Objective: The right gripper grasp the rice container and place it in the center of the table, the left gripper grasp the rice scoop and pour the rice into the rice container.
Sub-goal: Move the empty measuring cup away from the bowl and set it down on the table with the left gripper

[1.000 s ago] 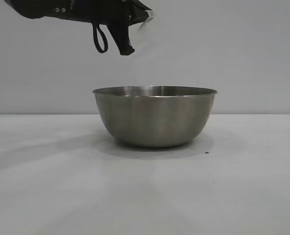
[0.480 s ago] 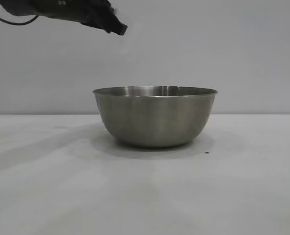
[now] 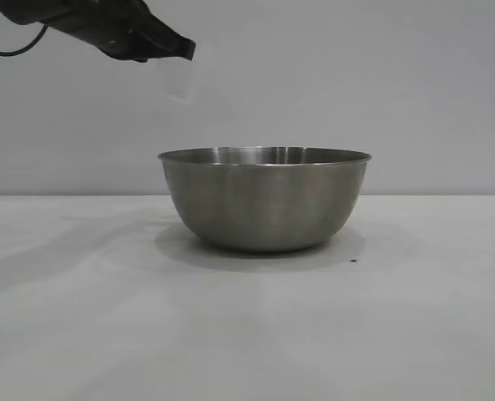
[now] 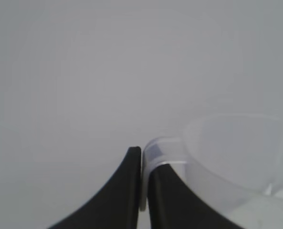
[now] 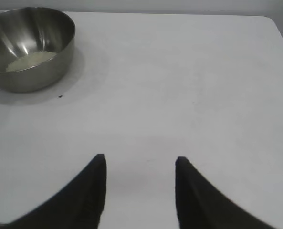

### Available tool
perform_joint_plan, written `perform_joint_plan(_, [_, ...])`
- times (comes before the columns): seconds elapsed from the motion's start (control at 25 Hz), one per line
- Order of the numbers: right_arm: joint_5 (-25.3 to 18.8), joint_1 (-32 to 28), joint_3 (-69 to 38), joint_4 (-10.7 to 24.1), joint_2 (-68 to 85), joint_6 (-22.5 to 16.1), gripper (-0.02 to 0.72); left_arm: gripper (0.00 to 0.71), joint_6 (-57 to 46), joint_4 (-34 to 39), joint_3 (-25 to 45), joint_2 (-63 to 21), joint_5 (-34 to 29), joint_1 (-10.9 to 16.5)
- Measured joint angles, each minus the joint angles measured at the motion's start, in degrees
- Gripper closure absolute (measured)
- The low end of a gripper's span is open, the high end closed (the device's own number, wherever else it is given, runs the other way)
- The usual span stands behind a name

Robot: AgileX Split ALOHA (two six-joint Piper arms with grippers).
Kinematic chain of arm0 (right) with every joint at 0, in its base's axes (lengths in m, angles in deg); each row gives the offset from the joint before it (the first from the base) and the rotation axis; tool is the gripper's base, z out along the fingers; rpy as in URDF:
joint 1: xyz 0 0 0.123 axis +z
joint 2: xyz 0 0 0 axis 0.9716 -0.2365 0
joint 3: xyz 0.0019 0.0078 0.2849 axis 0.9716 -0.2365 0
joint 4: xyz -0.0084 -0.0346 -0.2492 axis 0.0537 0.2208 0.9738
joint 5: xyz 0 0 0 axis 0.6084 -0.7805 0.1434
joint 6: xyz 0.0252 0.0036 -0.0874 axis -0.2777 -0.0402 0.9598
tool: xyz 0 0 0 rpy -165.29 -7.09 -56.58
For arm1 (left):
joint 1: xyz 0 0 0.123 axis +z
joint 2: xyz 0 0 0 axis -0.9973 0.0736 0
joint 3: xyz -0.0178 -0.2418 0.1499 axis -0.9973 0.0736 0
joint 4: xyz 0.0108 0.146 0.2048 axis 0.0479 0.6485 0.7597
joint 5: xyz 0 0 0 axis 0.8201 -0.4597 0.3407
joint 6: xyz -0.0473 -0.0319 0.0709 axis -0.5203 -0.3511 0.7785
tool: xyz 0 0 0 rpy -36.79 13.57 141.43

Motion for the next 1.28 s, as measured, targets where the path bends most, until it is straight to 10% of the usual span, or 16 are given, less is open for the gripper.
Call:
perform_joint_plan(0.72, [0.0, 0.0, 0.0, 0.0, 0.0, 0.0, 0.432, 0.710, -13.6, 2.3, 24.5, -3.9, 15.7, 3.7])
perform_joint_plan(1.28, [0.0, 0.0, 0.0, 0.0, 0.0, 0.0, 0.432, 0.710, -18.9, 4.6, 27.5, 0.3, 21.1, 4.3])
